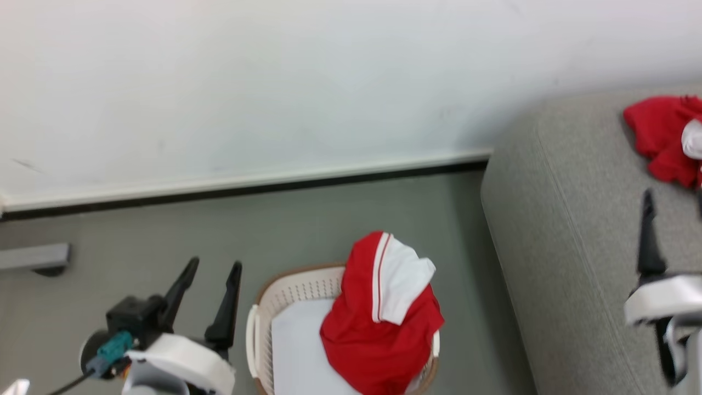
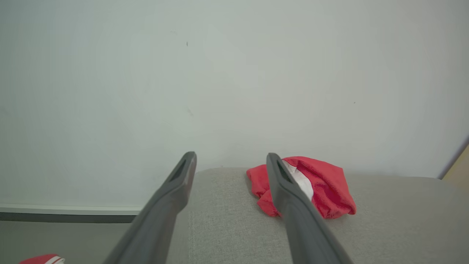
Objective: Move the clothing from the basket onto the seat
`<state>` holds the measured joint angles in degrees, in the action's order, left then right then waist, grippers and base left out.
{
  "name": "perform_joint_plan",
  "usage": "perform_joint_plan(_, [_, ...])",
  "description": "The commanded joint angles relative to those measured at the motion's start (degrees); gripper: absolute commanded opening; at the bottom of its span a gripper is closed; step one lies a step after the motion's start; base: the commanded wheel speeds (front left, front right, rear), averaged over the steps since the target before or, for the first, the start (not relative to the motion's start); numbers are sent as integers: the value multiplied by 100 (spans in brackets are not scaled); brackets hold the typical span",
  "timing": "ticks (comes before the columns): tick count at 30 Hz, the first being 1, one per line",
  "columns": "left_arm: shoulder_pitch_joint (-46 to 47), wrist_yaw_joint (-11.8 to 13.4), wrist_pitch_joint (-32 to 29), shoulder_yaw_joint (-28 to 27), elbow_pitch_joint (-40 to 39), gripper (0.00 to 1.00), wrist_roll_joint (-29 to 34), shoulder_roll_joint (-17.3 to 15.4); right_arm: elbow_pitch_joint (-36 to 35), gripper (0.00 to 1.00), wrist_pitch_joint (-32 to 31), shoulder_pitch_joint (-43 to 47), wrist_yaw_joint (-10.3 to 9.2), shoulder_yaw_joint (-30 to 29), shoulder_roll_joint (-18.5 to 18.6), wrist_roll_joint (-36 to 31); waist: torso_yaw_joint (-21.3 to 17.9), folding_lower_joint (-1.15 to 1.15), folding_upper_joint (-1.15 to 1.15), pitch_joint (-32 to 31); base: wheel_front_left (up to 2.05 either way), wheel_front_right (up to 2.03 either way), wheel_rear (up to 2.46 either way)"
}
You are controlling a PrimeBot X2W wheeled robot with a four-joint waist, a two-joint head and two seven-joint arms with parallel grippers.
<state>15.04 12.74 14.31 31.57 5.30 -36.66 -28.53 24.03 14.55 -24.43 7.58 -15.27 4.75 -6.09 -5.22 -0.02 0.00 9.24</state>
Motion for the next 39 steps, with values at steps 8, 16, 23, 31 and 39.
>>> perform_joint_plan(8, [-779,-20,85,-598,353,100,334,399,-457,100,54,1269,-16,787,-140,588,543,2,0,-838,0,0,0])
perform_joint_plan(16, [-1522,-409,84,-1578,262,100,1164,969,-630,100,56,2164,-16,1402,-187,880,705,2,0,-1055,0,0,0])
perform_joint_plan(23, [-1981,-872,85,-2269,398,100,1746,1526,-724,100,55,2512,-16,1507,-186,1194,628,2,0,-1162,0,0,0])
perform_joint_plan(31, [-2117,-1293,86,-2850,525,100,2195,1998,-662,100,56,2580,-16,1629,-186,1222,530,2,0,-1198,0,0,0])
perform_joint_plan(39, [-2059,-1582,85,-3249,603,100,2478,2250,-682,100,57,2507,-16,1722,-187,1212,434,2,0,-1129,0,0,0])
